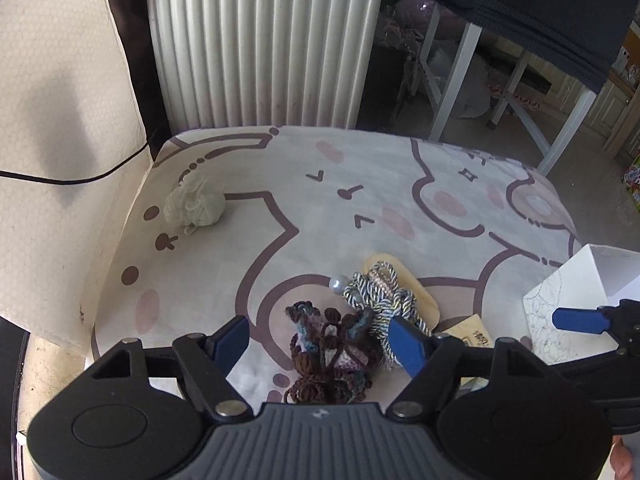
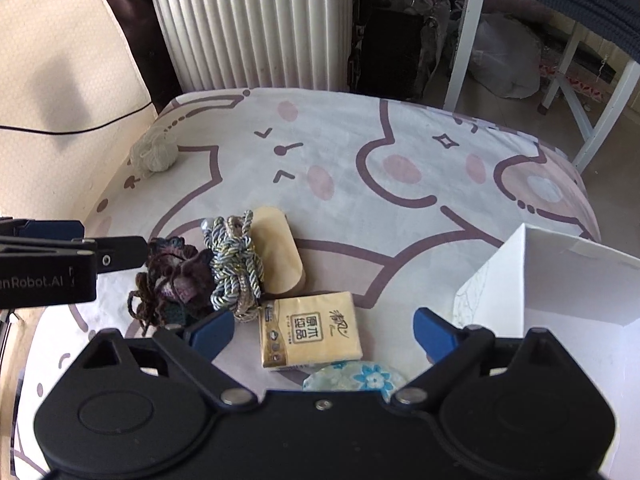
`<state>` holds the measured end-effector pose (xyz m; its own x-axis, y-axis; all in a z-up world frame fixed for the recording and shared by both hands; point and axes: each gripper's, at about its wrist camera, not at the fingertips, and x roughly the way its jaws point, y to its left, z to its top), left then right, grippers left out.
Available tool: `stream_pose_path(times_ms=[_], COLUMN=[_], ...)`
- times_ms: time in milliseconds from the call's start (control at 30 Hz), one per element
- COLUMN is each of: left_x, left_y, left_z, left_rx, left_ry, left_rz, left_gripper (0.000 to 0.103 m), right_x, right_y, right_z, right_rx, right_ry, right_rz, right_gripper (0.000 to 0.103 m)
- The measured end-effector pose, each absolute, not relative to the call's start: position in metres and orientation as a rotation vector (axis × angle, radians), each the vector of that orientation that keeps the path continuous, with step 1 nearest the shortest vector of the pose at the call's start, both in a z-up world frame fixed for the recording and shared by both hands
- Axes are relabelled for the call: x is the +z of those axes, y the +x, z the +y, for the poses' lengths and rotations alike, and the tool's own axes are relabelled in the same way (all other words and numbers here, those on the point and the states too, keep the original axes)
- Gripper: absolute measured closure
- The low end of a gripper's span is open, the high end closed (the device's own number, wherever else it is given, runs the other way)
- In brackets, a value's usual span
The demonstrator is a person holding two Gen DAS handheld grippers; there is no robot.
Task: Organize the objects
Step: 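Grasp the brown yarn doll with the left tool while the right grasps the tissue pack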
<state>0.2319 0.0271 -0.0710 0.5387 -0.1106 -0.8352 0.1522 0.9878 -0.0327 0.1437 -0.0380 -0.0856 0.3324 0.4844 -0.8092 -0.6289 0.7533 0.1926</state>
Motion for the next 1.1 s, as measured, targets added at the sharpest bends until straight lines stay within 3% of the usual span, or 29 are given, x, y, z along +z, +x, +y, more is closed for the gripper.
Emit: stream_pose_path(times_ms=[267,933,1100], left_x=[-0.112,-0.143,-0.146], left_y=[0.248,0.267,0.269], left_z=[0.020,0.004,0.001], left_rx=[-0.159,-0.178,-0.177], left_ry=[0.150,0.147,0.126], left_rz=[1.110,1.151,1.171], left_gripper=[0.029,0.029,0.043], right_x=[-0.114,-0.136,-0.138], right_y=[0.153,0.159,0.150], right_z=[-0.018,-0.006,0.005], right_rx=[0.739,0.817,0.831], right_ry=[-0.214,-0.240,-0.295], right_rz=[1.059,1.170,1.147], right_gripper=[0.006,0.007,0.007])
